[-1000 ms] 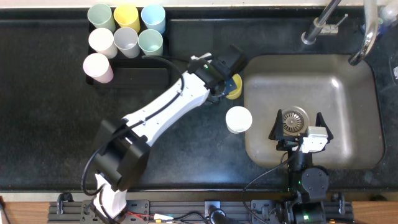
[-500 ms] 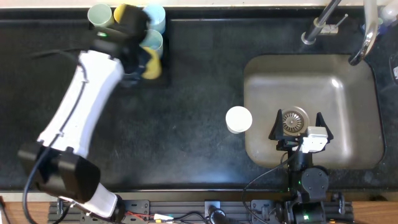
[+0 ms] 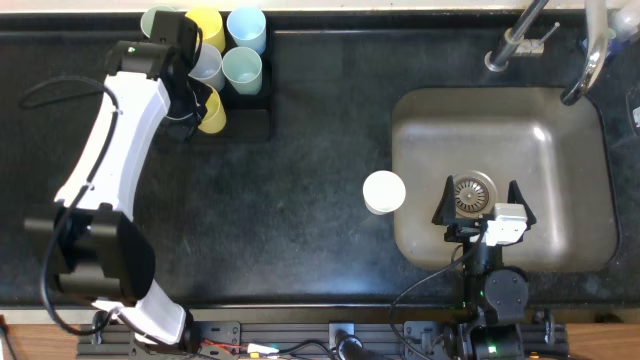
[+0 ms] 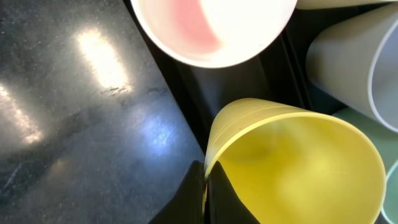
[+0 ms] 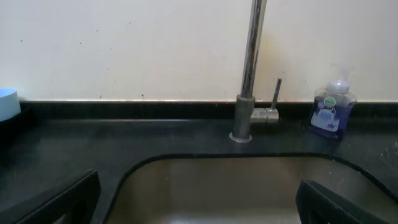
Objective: Store Cups
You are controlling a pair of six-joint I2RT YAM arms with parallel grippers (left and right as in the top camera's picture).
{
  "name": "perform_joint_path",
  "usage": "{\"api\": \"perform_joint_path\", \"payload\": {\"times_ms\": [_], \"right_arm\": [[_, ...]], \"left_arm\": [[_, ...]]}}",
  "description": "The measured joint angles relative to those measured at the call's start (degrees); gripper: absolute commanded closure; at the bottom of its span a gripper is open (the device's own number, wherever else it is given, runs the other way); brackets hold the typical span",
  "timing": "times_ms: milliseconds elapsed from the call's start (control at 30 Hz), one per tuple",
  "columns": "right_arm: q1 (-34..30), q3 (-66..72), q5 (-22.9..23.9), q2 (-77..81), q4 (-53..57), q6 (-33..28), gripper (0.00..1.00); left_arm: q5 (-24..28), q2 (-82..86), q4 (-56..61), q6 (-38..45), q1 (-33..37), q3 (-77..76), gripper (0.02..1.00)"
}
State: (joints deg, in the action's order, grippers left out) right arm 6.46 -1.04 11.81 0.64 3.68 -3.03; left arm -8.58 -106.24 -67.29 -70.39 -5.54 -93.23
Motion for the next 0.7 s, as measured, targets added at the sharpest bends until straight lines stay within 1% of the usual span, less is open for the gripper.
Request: {"api": "perform_joint_path", "payload": {"times_ms": [433,700], "right_arm": [[0.0,0.0,0.0,0.0,0.0,0.0,0.003],[0.0,0.0,0.0,0.0,0.0,0.0,0.003]], "left_arm": [[-0.1,-1.3,2.4,0.0,1.8,0.0,0.98],[-0.1,-5.4,3.7,0.0,1.8,0.1,0.982]]}}
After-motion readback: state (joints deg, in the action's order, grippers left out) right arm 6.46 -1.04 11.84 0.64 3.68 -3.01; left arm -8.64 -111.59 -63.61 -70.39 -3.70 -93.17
